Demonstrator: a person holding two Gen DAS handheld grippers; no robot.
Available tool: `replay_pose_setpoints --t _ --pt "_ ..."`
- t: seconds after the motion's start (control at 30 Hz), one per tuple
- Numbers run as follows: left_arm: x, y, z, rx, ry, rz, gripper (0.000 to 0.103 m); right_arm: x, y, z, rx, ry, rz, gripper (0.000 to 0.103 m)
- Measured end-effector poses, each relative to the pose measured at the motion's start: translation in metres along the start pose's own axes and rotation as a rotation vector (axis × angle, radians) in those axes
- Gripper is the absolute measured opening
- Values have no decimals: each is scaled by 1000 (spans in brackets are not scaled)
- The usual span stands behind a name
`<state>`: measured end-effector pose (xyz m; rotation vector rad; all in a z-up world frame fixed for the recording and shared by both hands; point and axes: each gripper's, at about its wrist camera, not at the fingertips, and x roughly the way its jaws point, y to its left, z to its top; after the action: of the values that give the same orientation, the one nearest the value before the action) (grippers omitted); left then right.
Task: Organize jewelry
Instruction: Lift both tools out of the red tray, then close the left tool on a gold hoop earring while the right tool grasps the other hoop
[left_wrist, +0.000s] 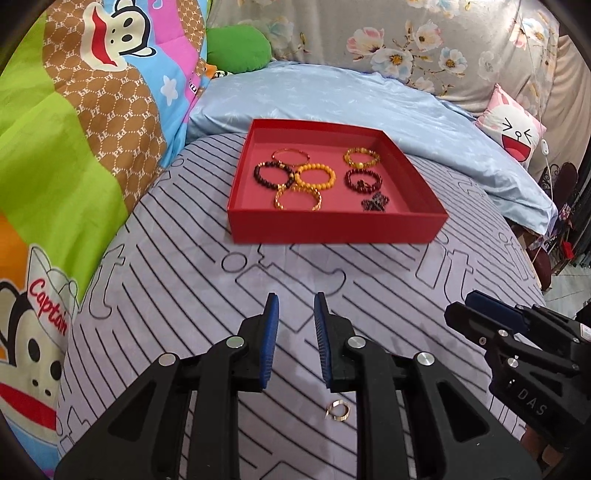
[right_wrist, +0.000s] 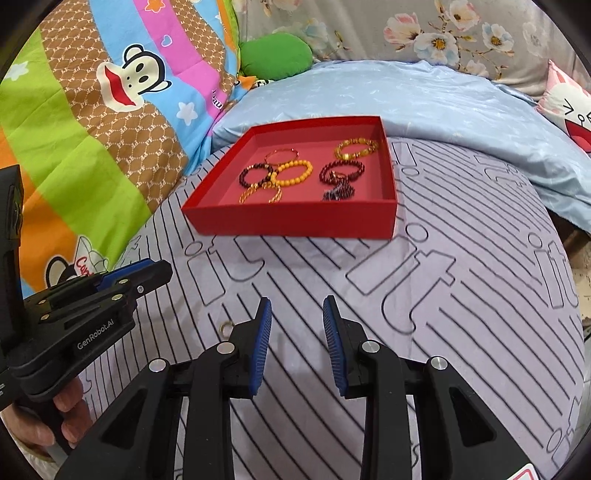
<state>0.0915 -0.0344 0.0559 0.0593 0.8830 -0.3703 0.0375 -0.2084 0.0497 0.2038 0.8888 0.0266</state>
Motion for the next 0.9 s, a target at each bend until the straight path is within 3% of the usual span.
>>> replay_pose_setpoints --t 0.13,0.4,0.9 --pt "-6 -4 -19 -2 21 -15 28 -4 -4 -14 12 13 -4 29" --pt "1 -12 -60 13 94 -48 28 -8 -9 -37 36 43 -3 29" --pt "19 -25 -71 23 108 -65 28 -3 -5 -47 33 66 15 29"
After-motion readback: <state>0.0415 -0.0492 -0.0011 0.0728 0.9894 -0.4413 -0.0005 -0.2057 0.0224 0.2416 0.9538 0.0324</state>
